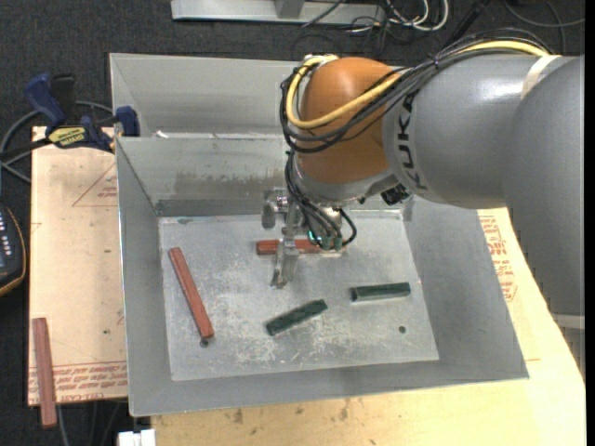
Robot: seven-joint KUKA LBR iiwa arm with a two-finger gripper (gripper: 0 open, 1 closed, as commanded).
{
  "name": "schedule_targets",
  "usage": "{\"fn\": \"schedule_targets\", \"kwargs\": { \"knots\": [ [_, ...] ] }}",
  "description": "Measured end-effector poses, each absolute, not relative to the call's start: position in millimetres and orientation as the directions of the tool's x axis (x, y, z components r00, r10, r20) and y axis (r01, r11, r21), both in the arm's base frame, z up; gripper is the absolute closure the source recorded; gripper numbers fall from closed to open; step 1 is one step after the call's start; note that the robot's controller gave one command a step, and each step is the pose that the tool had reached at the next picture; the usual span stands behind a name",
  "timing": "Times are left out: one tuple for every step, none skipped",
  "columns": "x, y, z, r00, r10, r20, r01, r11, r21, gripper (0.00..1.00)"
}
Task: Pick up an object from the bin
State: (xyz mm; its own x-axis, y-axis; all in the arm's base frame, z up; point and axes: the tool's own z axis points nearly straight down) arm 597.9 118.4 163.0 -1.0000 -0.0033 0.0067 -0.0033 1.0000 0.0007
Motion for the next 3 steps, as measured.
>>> {"fn": "schedule_targets", "kwargs": {
  "knots": [
    [630.3,66.6,86.3,-0.99,0.141,0.004,0.141,0.99,-0.002,0.0],
    [631.6,69.1,90.0,-0.99,0.14,-0.001,0.14,0.99,0.002,1.0],
    [631.6,69.0,90.0,-0.99,0.141,-0.001,0.141,0.99,0.002,0.0]
  ]
}}
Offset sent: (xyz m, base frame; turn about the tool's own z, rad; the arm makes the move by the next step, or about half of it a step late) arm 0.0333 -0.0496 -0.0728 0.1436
